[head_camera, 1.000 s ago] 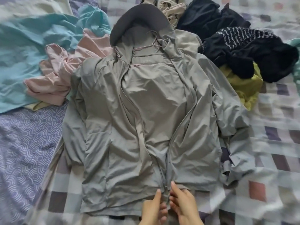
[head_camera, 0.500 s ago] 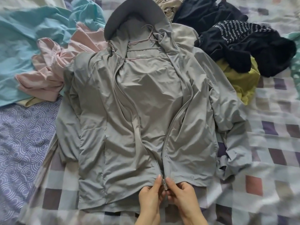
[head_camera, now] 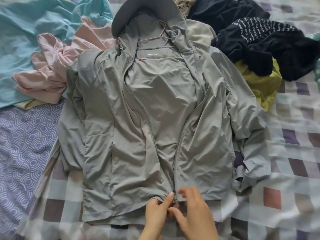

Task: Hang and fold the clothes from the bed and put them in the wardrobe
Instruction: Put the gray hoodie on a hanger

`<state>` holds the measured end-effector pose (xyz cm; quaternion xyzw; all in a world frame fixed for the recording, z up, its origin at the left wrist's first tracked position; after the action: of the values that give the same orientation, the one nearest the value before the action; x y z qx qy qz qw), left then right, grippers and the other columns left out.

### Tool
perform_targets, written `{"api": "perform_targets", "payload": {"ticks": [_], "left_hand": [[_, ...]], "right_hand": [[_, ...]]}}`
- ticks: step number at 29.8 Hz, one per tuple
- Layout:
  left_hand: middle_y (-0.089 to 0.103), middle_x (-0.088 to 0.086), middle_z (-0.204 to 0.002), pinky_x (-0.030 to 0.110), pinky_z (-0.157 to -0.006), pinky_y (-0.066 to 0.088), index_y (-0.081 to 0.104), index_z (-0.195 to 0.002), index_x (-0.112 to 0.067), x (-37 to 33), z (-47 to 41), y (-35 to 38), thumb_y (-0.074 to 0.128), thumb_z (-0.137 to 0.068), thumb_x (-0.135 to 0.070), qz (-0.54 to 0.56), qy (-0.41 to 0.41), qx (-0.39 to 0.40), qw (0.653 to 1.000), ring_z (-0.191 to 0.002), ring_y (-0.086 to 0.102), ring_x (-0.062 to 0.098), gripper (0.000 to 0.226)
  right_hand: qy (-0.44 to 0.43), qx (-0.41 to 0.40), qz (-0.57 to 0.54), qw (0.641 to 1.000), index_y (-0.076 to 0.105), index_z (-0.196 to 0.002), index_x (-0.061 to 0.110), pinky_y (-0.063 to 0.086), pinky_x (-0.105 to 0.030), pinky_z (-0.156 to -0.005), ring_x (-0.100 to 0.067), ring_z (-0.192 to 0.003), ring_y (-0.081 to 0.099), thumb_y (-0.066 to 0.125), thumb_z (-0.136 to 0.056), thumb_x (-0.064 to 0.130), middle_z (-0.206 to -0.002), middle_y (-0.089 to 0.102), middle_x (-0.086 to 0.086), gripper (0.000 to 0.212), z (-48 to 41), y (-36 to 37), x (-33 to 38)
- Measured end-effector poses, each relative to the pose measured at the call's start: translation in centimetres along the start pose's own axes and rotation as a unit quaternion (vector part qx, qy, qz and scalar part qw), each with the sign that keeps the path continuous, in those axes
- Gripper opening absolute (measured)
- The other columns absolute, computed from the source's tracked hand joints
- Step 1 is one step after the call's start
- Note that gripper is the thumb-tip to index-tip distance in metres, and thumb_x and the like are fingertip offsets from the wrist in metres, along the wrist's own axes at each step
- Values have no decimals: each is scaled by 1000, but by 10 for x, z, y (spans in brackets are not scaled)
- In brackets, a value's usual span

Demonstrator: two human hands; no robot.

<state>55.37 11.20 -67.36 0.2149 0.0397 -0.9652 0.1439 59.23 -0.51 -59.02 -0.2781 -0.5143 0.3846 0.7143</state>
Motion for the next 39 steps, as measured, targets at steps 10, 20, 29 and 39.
{"api": "perform_targets", "payload": {"ticks": [10,20,29,39], "left_hand": [[65,10,-54,20,-51,49,66,-60,-2,-27,-1,-5,69,-80,0,-48,61,25,997,-48,61,10,21],[66,-3,-50,13,-54,47,68,-70,5,-36,3,-2,67,-84,-8,-111,88,-23,990,-46,59,-1,20],[67,4,-58,35,-64,53,63,-65,0,4,18,-20,75,-69,-22,-219,15,-65,973,-53,58,12,25],[56,7,-118,35,-83,43,51,-113,-13,-130,35,27,36,-97,-46,-644,179,-82,739,-111,55,27,40]], "right_hand": [[-107,283,86,949,60,-106,10,39,-29,-87,-25,-105,53,44,-92,11,-111,54,-9,21,-46,30,3],[-104,303,86,943,68,-86,11,45,-23,-72,-18,-92,60,55,-79,5,-92,69,-5,16,-85,24,15],[-134,249,122,951,66,-93,7,48,-31,-83,-30,-101,60,51,-80,5,-101,67,-15,20,-116,11,36],[-119,307,74,942,68,-82,3,37,-13,-56,-8,-72,55,63,-86,19,-67,59,5,17,-134,-17,54]]}}
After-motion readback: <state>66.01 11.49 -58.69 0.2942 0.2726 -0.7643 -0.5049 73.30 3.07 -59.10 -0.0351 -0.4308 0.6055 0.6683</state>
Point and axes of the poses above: each hand's wrist, its own z-axis away from the middle knuckle, its own y-axis out of the palm, x = y × z, the point moved 7 cm from there along -z, towards the middle knuckle
